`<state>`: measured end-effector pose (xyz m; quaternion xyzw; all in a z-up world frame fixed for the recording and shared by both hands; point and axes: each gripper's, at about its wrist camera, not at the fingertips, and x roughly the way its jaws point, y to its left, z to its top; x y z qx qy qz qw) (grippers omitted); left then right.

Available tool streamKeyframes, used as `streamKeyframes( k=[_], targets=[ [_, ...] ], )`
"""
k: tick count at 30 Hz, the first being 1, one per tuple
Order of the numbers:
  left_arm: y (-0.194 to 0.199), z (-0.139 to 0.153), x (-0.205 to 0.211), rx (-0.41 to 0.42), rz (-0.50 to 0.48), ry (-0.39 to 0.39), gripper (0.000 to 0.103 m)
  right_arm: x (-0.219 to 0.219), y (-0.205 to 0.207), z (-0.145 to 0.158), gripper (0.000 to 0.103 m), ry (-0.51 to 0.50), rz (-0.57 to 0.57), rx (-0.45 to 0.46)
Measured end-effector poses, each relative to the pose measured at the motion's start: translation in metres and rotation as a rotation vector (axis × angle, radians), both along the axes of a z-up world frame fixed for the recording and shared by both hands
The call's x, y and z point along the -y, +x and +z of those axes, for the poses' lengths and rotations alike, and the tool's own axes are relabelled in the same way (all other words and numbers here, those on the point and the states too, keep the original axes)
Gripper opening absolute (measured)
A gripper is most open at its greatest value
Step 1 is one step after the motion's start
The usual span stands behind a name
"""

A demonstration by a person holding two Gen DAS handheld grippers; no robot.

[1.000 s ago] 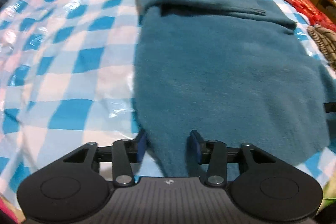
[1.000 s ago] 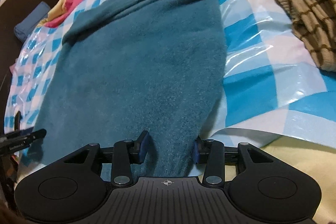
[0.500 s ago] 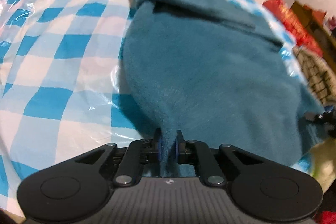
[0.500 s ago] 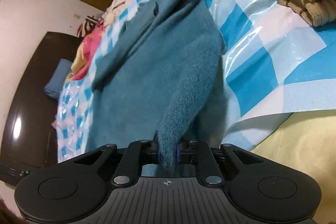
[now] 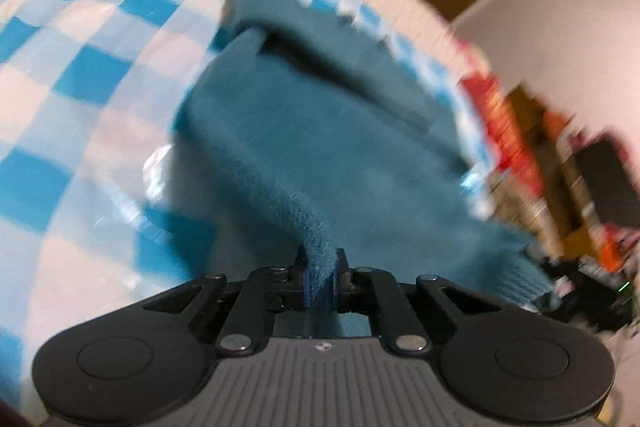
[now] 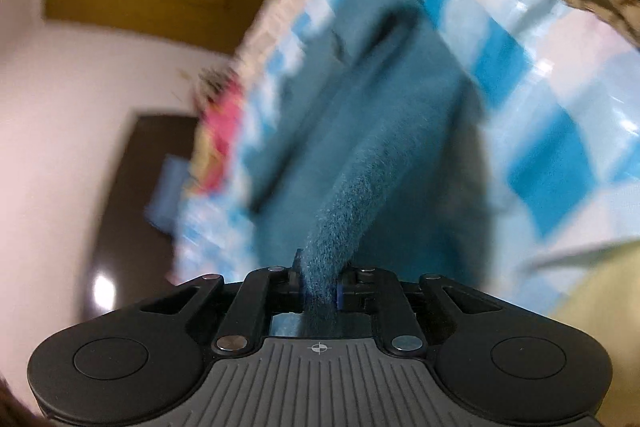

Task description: Fold small clothes

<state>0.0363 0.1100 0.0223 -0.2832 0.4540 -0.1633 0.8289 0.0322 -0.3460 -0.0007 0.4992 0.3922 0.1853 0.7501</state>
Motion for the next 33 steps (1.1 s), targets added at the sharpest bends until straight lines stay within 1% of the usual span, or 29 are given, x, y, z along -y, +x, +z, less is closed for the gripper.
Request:
streamKeyframes(
  k=[1, 3, 4, 5, 7, 9, 11, 13, 14, 15, 16, 17, 19, 20, 21, 22, 23, 25, 26, 27, 28, 29, 31, 33],
  targets=[
    [0.010, 0.006, 0.000, 0.025, 0.006, -0.032, 0.019, 0.001, 0.007, 0.006, 0.013, 0.037, -0.014, 0.025],
    [0.032, 0.019, -0.001, 0.073, 0.014, -0.076, 0.019, 0.000, 0.024, 0.019, 0.013, 0.069, -0.031, 0.072],
    [0.048, 0.028, -0.002, 0.107, 0.021, -0.095, 0.019, 0.000, 0.037, 0.024, 0.013, 0.083, -0.036, 0.094],
    [0.065, 0.036, -0.003, 0.144, 0.028, -0.101, 0.020, 0.001, 0.048, 0.029, 0.013, 0.090, -0.045, 0.111],
    [0.101, 0.049, -0.007, 0.201, 0.048, -0.089, 0.020, 0.002, 0.082, 0.040, 0.013, 0.084, -0.075, 0.148],
    [0.146, 0.052, -0.013, 0.228, 0.089, -0.079, 0.020, 0.005, 0.113, 0.045, 0.013, 0.056, -0.116, 0.171],
    [0.186, 0.046, -0.018, 0.234, 0.133, -0.062, 0.020, 0.008, 0.149, 0.042, 0.013, 0.050, -0.181, 0.158],
    [0.223, 0.035, -0.017, 0.229, 0.181, 0.001, 0.020, 0.011, 0.185, 0.034, 0.013, 0.028, -0.258, 0.141],
    [0.241, 0.025, -0.016, 0.212, 0.199, 0.030, 0.023, 0.010, 0.204, 0.027, 0.016, 0.006, -0.300, 0.119],
    [0.256, 0.014, -0.016, 0.186, 0.213, 0.047, 0.026, 0.010, 0.218, 0.018, 0.016, -0.004, -0.321, 0.102],
    [0.270, 0.001, -0.014, 0.145, 0.225, 0.064, 0.026, 0.009, 0.235, 0.008, 0.017, -0.022, -0.331, 0.087],
    [0.279, -0.008, -0.012, 0.118, 0.227, 0.079, 0.026, 0.007, 0.249, 0.000, 0.021, -0.055, -0.338, 0.062],
    [0.287, -0.019, -0.010, 0.090, 0.232, 0.098, 0.026, 0.002, 0.263, -0.013, 0.023, -0.108, -0.357, 0.026],
    [0.287, -0.019, -0.012, 0.098, 0.230, 0.078, 0.028, 0.000, 0.264, -0.016, 0.023, -0.112, -0.363, 0.030],
    [0.286, -0.017, -0.016, 0.104, 0.229, 0.046, 0.030, 0.000, 0.262, -0.015, 0.024, -0.112, -0.360, 0.043],
    [0.286, -0.016, -0.023, 0.104, 0.234, -0.005, 0.033, 0.002, 0.258, -0.014, 0.024, -0.117, -0.352, 0.062],
    [0.285, -0.015, -0.029, 0.099, 0.243, -0.052, 0.035, 0.004, 0.254, -0.012, 0.025, -0.136, -0.342, 0.078],
    [0.287, -0.015, -0.035, 0.078, 0.260, -0.119, 0.036, 0.006, 0.247, -0.006, 0.027, -0.176, -0.333, 0.094],
    [0.286, -0.016, -0.037, 0.066, 0.270, -0.142, 0.038, 0.008, 0.247, -0.005, 0.030, -0.180, -0.334, 0.101],
    [0.287, -0.017, -0.037, 0.059, 0.281, -0.154, 0.040, 0.012, 0.245, -0.004, 0.035, -0.168, -0.335, 0.103],
    [0.286, -0.017, -0.036, 0.058, 0.292, -0.156, 0.044, 0.014, 0.243, -0.003, 0.038, -0.148, -0.336, 0.101],
    [0.287, -0.017, -0.033, 0.056, 0.298, -0.151, 0.048, 0.016, 0.242, -0.002, 0.045, -0.125, -0.338, 0.101],
    [0.290, -0.014, -0.031, 0.052, 0.306, -0.156, 0.050, 0.018, 0.241, 0.006, 0.047, -0.119, -0.343, 0.130],
    [0.289, -0.010, -0.030, 0.068, 0.322, -0.155, 0.051, 0.017, 0.243, 0.016, 0.047, -0.144, -0.342, 0.162]
  ],
)
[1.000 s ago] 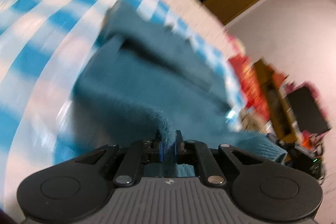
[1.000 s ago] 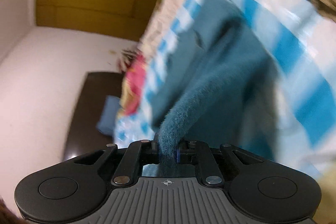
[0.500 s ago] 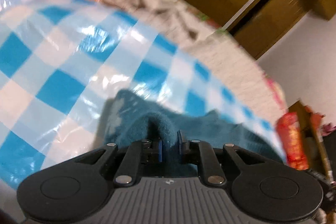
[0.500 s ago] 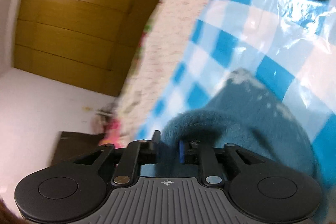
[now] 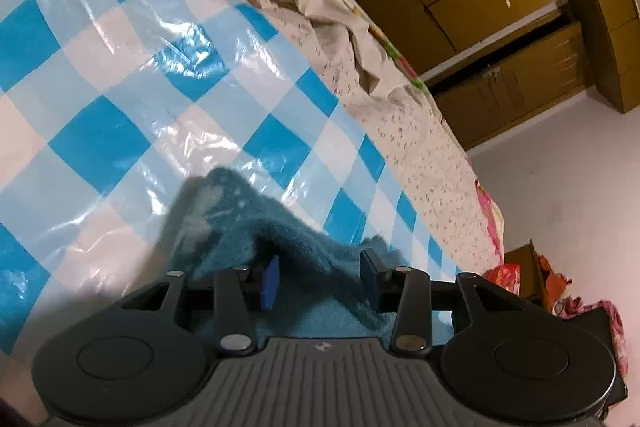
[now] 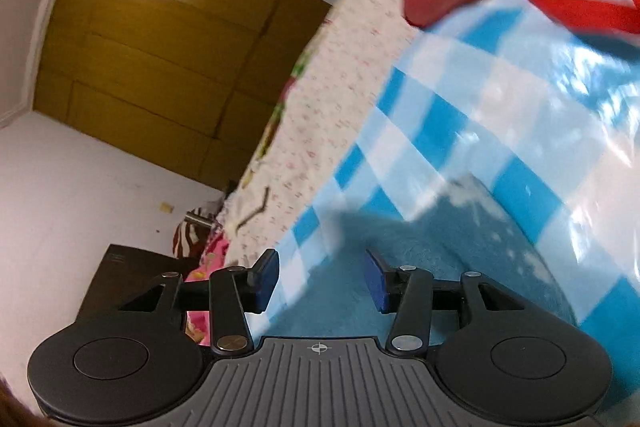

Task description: Fold small clothes

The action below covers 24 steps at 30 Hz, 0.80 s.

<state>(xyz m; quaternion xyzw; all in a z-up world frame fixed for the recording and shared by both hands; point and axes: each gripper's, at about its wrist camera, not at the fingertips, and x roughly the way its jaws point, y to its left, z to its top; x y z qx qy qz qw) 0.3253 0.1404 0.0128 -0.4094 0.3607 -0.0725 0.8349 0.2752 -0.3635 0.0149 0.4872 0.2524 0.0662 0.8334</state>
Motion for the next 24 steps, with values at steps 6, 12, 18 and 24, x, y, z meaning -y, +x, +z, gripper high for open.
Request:
streamKeyframes(
  k=[6, 12, 18, 24],
  targets=[
    [-0.024, 0.020, 0.002, 0.078, 0.012, 0.176, 0.054, -0.003, -0.012, 0.018, 0.047, -0.263, -0.025, 0.003],
    [-0.069, 0.014, -0.014, 0.100, 0.027, 0.229, 0.062, -0.024, -0.036, -0.003, 0.047, -0.519, 0.113, -0.078],
    [-0.082, -0.020, -0.013, -0.020, 0.007, 0.254, 0.063, -0.044, -0.042, -0.018, 0.025, -0.665, 0.178, -0.142],
    [-0.098, -0.029, -0.004, 0.002, -0.010, 0.236, 0.063, -0.030, -0.074, -0.006, 0.011, -0.603, 0.169, -0.143]
  ],
)
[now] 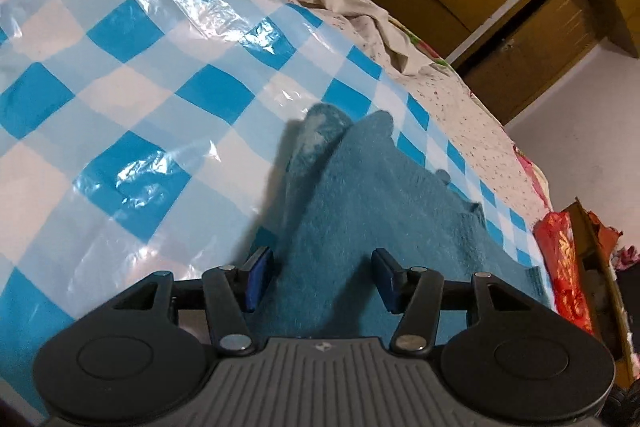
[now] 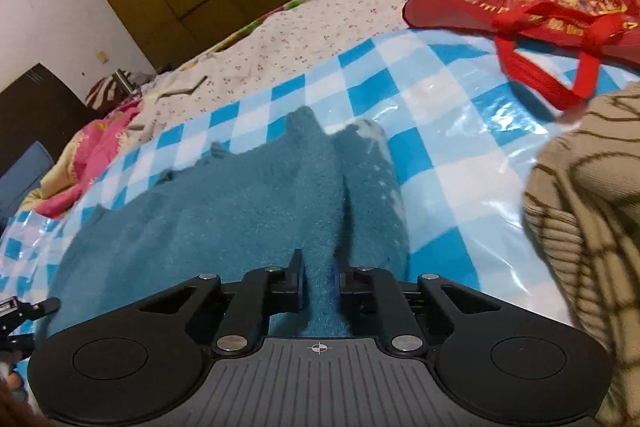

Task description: Fold small clothes

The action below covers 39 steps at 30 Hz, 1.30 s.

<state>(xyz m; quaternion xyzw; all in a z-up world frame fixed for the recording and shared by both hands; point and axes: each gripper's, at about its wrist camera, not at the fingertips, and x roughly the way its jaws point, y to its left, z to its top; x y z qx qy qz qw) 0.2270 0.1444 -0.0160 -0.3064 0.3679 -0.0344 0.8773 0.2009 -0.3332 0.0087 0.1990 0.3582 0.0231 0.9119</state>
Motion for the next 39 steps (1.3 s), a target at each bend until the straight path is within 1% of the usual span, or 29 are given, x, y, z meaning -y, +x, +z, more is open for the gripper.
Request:
streamKeyframes(
  k=[1, 2, 3, 4, 5, 6, 8, 10, 12, 13, 16, 19, 22, 25, 26, 28, 32, 34, 35, 38, 39],
  targets=[
    [0.001, -0.006, 0.001, -0.019, 0.004, 0.011, 0.066, 0.000, -0.003, -0.001, 0.011, -0.005, -0.002, 0.001],
    [0.002, -0.012, 0.000, -0.051, 0.009, 0.005, 0.067, 0.000, -0.002, -0.005, 0.010, -0.010, -0.006, -0.012],
    [0.002, -0.017, -0.003, -0.064, 0.017, -0.020, 0.067, 0.000, 0.002, -0.012, 0.010, -0.012, -0.012, -0.036],
    [-0.002, -0.019, -0.007, -0.060, 0.025, -0.041, 0.067, -0.001, 0.006, -0.019, 0.010, -0.010, -0.017, -0.056],
    [-0.004, -0.018, -0.007, -0.059, 0.032, -0.045, 0.067, -0.003, 0.009, -0.021, 0.010, -0.010, -0.016, -0.064],
    [-0.006, -0.015, -0.006, -0.058, 0.035, -0.037, 0.067, -0.005, 0.010, -0.019, 0.012, -0.020, -0.013, -0.064],
    [-0.012, -0.007, -0.003, -0.043, 0.027, 0.009, 0.066, -0.007, 0.007, -0.012, 0.018, -0.022, -0.010, -0.047],
    [-0.019, 0.000, -0.001, -0.034, 0.019, 0.049, 0.066, -0.004, 0.002, -0.006, 0.020, -0.014, -0.011, -0.019],
    [-0.023, -0.001, -0.001, -0.047, 0.020, 0.063, 0.066, 0.001, -0.003, -0.002, 0.026, -0.015, -0.034, -0.001],
    [-0.025, -0.003, -0.001, -0.053, 0.021, 0.065, 0.067, 0.005, -0.005, -0.002, 0.032, -0.007, -0.045, 0.003],
    [-0.029, -0.007, -0.001, -0.061, 0.025, 0.067, 0.067, 0.013, -0.007, -0.006, 0.034, 0.038, -0.058, -0.004],
    [-0.029, -0.005, 0.002, -0.062, 0.019, 0.094, 0.067, 0.011, -0.005, -0.007, 0.038, 0.039, -0.043, 0.013],
    [-0.025, -0.003, 0.004, -0.064, 0.012, 0.111, 0.067, 0.007, 0.007, -0.005, 0.039, 0.044, -0.019, 0.035],
    [-0.022, -0.002, 0.003, -0.061, 0.016, 0.108, 0.067, 0.007, 0.029, -0.011, 0.039, 0.042, -0.031, -0.001],
    [-0.022, -0.003, 0.003, -0.062, 0.015, 0.110, 0.067, 0.008, 0.033, -0.013, 0.034, 0.038, -0.038, -0.005],
    [-0.022, -0.006, 0.003, -0.066, 0.011, 0.113, 0.068, 0.006, 0.037, -0.015, 0.012, -0.013, -0.048, -0.026],
    [-0.027, -0.008, 0.000, -0.063, 0.022, 0.103, 0.068, 0.008, 0.034, -0.023, 0.012, 0.002, -0.075, -0.047],
    [-0.031, -0.005, -0.003, -0.058, 0.035, 0.101, 0.068, 0.008, 0.029, -0.019, 0.017, 0.018, -0.089, -0.032],
    [-0.034, -0.003, -0.003, -0.054, 0.037, 0.111, 0.068, 0.008, 0.025, -0.015, 0.021, 0.017, -0.090, -0.022],
    [-0.040, 0.002, -0.003, -0.041, 0.036, 0.158, 0.068, 0.008, 0.013, -0.007, 0.023, -0.004, -0.082, -0.008],
    [-0.041, 0.004, -0.002, -0.036, 0.039, 0.167, 0.068, 0.008, 0.008, -0.004, 0.026, -0.009, -0.085, -0.003]
  ],
)
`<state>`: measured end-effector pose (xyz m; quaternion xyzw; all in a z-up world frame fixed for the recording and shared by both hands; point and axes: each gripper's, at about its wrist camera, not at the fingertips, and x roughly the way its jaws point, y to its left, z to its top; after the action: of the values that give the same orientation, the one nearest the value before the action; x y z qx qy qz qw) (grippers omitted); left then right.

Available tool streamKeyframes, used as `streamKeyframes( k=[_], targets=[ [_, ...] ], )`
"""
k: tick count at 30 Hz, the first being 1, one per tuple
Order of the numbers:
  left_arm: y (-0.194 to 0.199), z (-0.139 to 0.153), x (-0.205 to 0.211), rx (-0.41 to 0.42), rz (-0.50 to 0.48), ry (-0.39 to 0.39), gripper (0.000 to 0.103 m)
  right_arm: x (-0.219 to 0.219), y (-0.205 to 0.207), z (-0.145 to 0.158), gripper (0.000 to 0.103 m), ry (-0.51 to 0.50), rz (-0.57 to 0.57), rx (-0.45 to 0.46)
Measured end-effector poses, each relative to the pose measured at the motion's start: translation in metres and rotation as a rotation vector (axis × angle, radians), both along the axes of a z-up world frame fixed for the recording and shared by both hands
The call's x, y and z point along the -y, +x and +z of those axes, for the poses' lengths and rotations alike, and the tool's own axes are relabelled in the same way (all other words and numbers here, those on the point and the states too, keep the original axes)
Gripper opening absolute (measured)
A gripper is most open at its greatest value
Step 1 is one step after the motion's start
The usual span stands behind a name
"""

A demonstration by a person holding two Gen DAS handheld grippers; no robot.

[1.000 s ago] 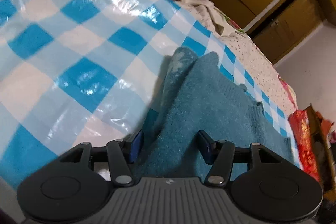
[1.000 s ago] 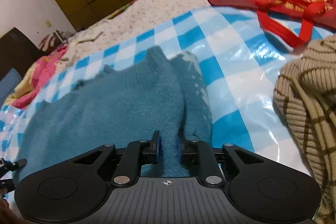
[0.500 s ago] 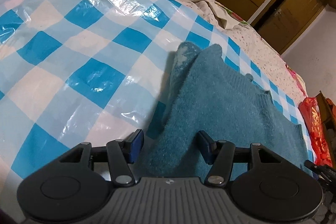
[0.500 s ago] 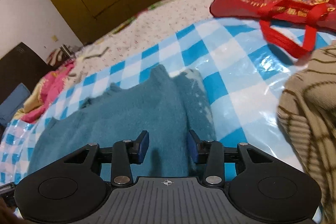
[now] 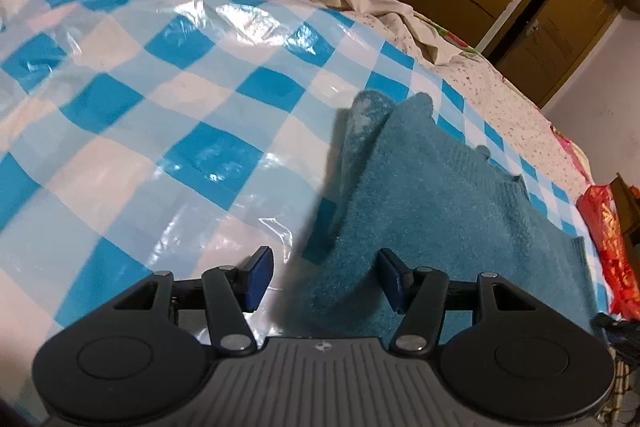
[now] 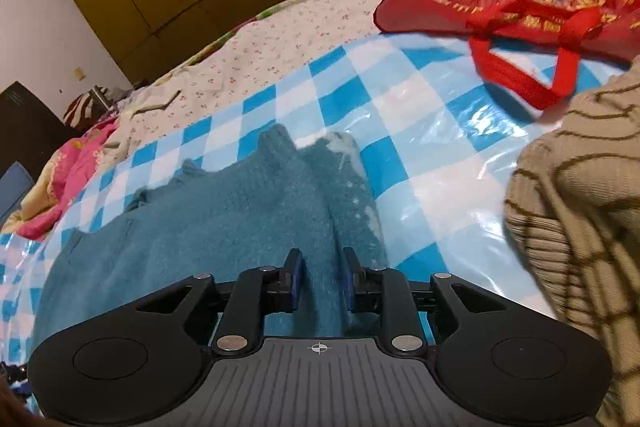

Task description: Fold small clothes

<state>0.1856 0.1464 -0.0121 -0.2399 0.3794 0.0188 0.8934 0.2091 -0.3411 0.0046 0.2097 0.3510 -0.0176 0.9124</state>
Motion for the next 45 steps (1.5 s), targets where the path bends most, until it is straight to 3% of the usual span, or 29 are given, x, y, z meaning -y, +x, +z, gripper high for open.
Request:
streamKeyframes(
  k=[4, 6, 8, 14, 19, 23, 27, 32, 39, 45],
  targets=[
    [-0.007, 0.002, -0.003, 0.016, 0.022, -0.027, 0.067, -0.007, -0.025, 0.012, 0.027, -0.035, 0.000, 0.048],
    [-0.011, 0.001, -0.007, 0.016, 0.035, -0.054, 0.067, -0.014, -0.032, 0.016, 0.038, -0.066, 0.022, 0.062],
    [-0.014, 0.001, -0.009, 0.020, 0.046, -0.069, 0.067, -0.019, -0.034, 0.015, 0.043, -0.077, 0.032, 0.059],
    [-0.012, -0.002, -0.011, 0.016, 0.056, -0.080, 0.067, -0.020, -0.034, 0.007, 0.044, -0.062, 0.014, 0.036],
    [-0.017, 0.006, -0.010, 0.066, 0.044, -0.144, 0.067, -0.010, -0.041, -0.003, 0.049, 0.016, -0.008, 0.010],
    [-0.018, 0.019, 0.002, 0.122, 0.040, -0.095, 0.067, -0.007, -0.047, -0.009, 0.052, 0.028, -0.029, 0.005],
    [-0.014, 0.026, 0.026, 0.149, -0.018, 0.013, 0.067, 0.005, -0.068, -0.014, 0.053, 0.180, -0.098, 0.017],
    [-0.006, 0.015, 0.045, 0.124, -0.046, 0.150, 0.067, 0.003, -0.100, -0.016, 0.056, 0.287, -0.121, 0.022],
    [-0.009, 0.001, 0.042, 0.083, -0.042, 0.139, 0.067, -0.006, -0.096, -0.042, 0.062, 0.470, -0.160, -0.005],
    [-0.007, -0.001, 0.046, 0.079, -0.047, 0.154, 0.067, -0.017, -0.072, -0.062, 0.062, 0.549, -0.261, 0.062]
  ],
)
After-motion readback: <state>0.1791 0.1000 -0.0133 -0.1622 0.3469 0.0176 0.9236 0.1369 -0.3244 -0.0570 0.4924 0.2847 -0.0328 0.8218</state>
